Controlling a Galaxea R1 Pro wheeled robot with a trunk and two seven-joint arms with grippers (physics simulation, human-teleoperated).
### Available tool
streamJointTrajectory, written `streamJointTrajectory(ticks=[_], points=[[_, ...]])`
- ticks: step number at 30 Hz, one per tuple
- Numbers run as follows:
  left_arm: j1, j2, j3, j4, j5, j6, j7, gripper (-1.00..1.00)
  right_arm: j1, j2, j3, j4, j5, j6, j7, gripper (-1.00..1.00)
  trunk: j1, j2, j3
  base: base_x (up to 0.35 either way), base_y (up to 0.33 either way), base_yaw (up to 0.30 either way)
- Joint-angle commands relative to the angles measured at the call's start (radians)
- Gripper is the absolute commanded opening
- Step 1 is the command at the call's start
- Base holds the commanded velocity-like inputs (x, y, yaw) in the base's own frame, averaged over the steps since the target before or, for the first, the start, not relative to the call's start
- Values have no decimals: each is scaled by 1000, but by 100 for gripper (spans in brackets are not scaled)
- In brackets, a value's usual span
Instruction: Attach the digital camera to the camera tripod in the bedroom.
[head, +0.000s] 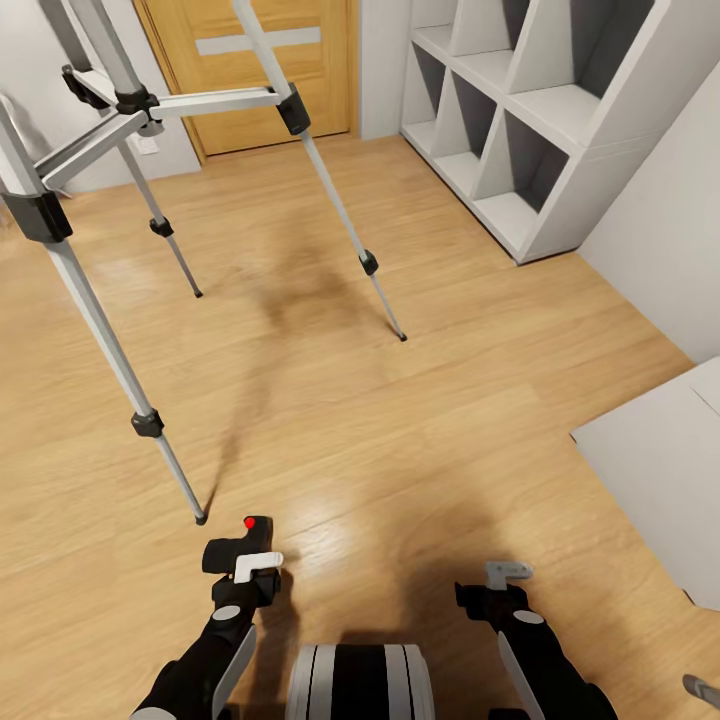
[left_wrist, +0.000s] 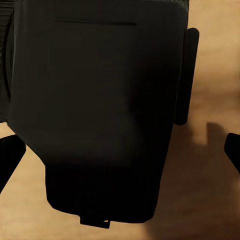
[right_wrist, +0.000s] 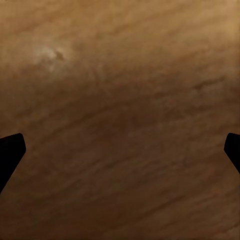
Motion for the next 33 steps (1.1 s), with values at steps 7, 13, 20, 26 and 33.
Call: streamJointTrajectory(ticks=[7,13,20,26,33], points=[[0,1,-6,-2,8,5,7,100,0,0,1,-2,0,6,-4,100,0,0,-1,1,0,0],[0,1,-6,3,8,5,7,100,0,0,0,-2,0,6,-4,100,0,0,-1,0,0,0],[1,2,-6,19,8,5,7,100,0,-1,0,-2,-1,6,-4,100,0,0,-1,0,0,0],[0,1,-7,37,8,5,7,-100,0,-1,0,-2,-1,6,-4,100,0,0,-1,0,0,0],[0,2,-7,51,8,5,7,-100,0,-2,0,-2,-1,6,-4,100,0,0,-1,0,0,0]])
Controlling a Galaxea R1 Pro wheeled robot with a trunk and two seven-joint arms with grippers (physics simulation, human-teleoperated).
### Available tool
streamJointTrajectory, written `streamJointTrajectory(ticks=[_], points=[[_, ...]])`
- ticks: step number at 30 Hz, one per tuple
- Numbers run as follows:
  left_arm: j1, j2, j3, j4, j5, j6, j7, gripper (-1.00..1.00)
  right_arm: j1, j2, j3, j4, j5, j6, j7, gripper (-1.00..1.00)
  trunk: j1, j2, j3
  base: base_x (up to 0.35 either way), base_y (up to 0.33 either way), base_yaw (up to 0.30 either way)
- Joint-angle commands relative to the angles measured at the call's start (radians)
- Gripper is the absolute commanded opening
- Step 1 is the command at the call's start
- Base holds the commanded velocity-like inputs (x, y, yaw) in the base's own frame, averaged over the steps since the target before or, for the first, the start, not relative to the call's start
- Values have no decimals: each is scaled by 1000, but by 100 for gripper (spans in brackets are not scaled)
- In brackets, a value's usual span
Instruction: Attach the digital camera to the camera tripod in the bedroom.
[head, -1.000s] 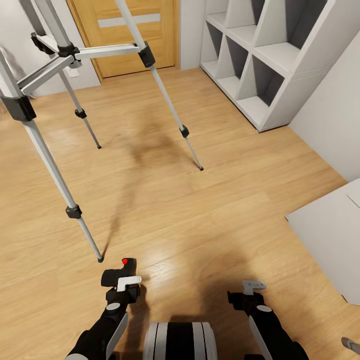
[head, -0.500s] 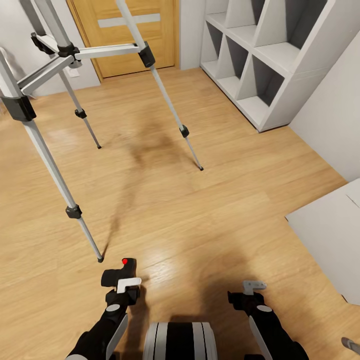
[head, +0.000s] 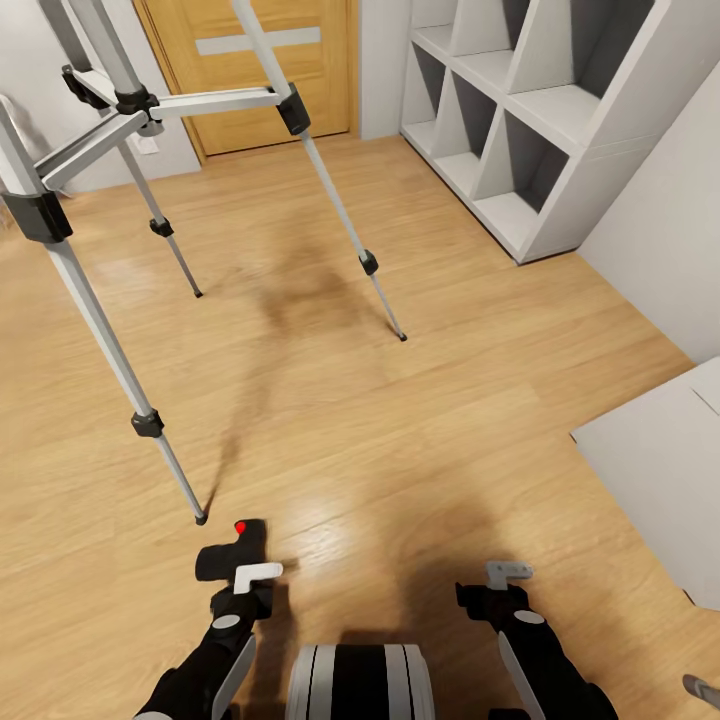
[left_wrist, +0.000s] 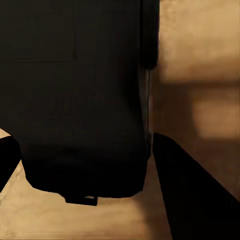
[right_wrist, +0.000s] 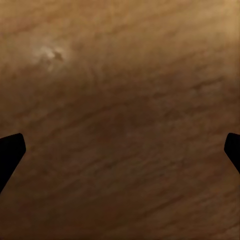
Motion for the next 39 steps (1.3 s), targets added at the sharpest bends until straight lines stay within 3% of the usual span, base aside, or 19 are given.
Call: streamJointTrajectory(ticks=[1,13,14,39], points=[[0,1,-8,-1,6,6,8,-100,0,0,1,-2,-2,6,-5,100,0,0,-1,0,0,0],[0,2,-9,-5,5,5,8,-100,0,0,1,-2,-2,6,-4,100,0,0,-1,0,0,0],[0,-7,-11,-243,11,23,29,-100,0,1,1,-2,-3,6,-5,100,0,0,-1,0,0,0],[1,-18,-15,-267,11,63,44,-100,0,1,3,-2,-5,6,-4,100,0,0,-1,0,0,0]])
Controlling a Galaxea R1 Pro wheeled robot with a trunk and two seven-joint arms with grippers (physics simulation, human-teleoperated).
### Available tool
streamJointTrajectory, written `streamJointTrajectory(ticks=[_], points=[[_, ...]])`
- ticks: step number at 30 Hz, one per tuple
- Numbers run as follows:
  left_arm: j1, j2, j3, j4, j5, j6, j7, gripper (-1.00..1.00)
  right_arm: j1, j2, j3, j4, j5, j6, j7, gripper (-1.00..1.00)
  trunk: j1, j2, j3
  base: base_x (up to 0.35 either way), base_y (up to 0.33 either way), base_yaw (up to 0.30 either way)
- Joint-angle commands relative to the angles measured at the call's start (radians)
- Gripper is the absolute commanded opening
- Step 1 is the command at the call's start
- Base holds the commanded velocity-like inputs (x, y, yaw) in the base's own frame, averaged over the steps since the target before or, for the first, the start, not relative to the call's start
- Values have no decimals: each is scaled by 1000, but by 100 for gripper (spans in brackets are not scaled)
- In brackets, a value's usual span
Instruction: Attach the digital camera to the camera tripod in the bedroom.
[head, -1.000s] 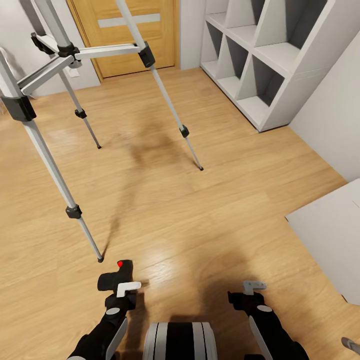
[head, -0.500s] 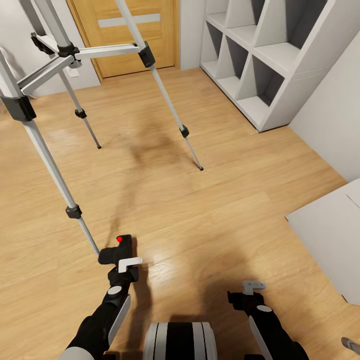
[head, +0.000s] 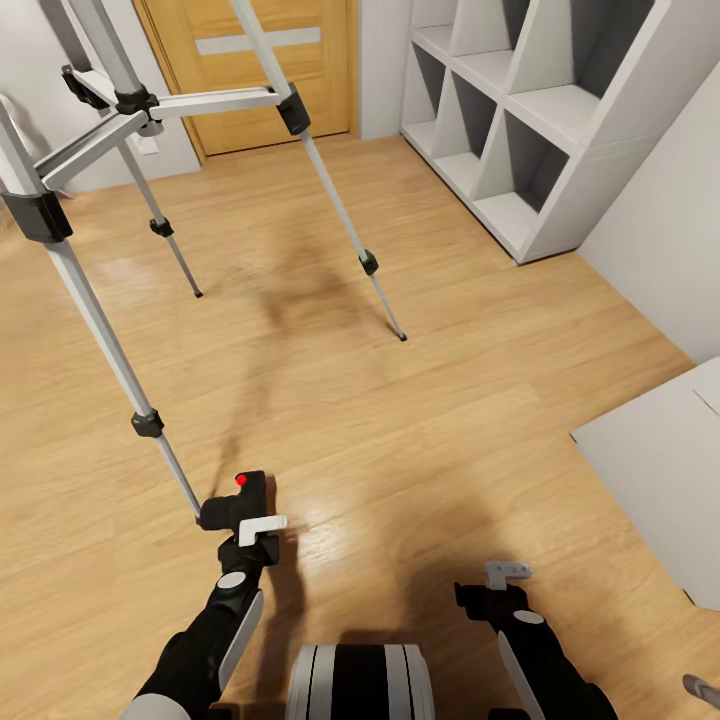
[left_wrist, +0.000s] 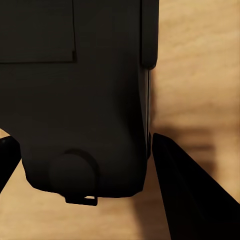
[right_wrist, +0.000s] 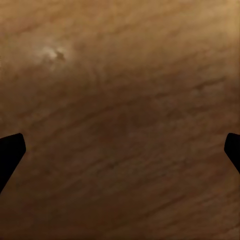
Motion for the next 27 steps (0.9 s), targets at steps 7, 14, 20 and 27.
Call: streamJointTrajectory(ticks=[7,14,20,27], points=[[0,0,-4,0,7,6,6,-100,0,0,2,-2,-3,6,-5,100,0,0,-1,0,0,0],[0,-8,-4,2,9,6,7,-100,0,-1,2,-2,-3,6,-5,100,0,0,-1,0,0,0],[0,-17,-4,3,7,7,7,-100,0,-1,2,-2,-1,6,-5,100,-2,1,19,0,0,0],[0,-19,-4,4,6,7,7,-100,0,-1,2,-2,-1,6,-4,100,-6,3,46,0,0,0]])
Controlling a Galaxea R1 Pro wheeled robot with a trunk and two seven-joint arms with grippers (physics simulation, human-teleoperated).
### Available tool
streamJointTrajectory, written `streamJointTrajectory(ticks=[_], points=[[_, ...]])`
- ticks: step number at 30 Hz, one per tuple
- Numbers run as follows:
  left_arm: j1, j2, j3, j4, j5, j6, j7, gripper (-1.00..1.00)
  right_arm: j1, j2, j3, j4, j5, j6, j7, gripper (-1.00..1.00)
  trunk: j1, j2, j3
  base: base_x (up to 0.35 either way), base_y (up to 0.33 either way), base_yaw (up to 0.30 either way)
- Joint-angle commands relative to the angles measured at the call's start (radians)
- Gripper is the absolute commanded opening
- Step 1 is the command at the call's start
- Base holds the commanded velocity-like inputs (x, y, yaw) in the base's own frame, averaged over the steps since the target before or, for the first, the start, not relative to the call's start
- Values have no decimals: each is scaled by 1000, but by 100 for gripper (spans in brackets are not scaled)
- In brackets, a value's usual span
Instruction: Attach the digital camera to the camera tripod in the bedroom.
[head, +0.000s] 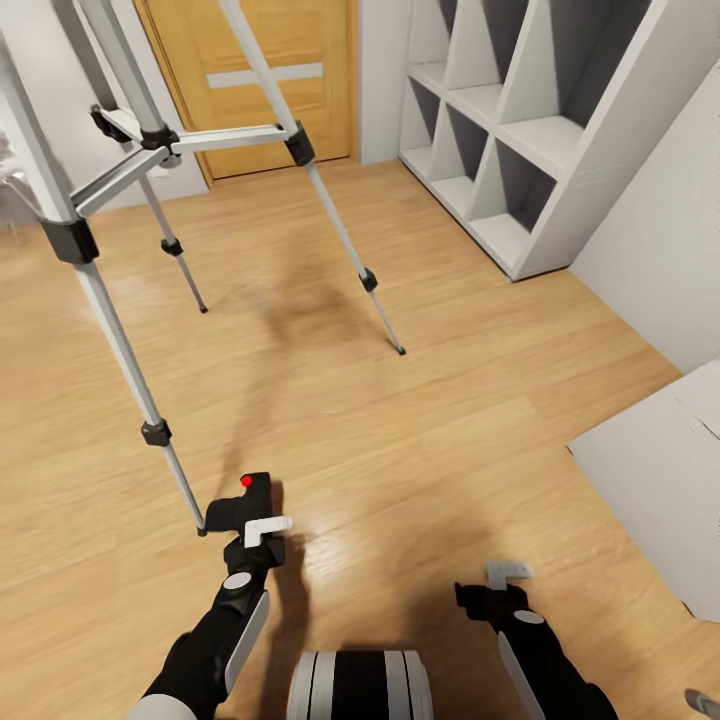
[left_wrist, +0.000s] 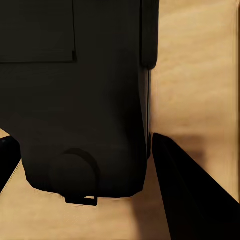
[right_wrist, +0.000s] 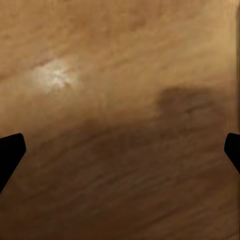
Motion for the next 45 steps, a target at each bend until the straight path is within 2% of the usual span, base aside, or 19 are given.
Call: streamJointTrajectory(ticks=[1,28,45], points=[[0,1,-4,-2,7,5,6,-100,0,0,2,-2,-2,6,-5,100,-1,0,3,0,0,0],[0,2,-4,1,8,5,5,-100,0,0,1,-2,-10,6,-3,100,-13,6,108,0,0,0],[0,2,-4,25,7,5,4,-100,0,1,2,-10,3,5,-13,100,-20,10,174,0,0,0]])
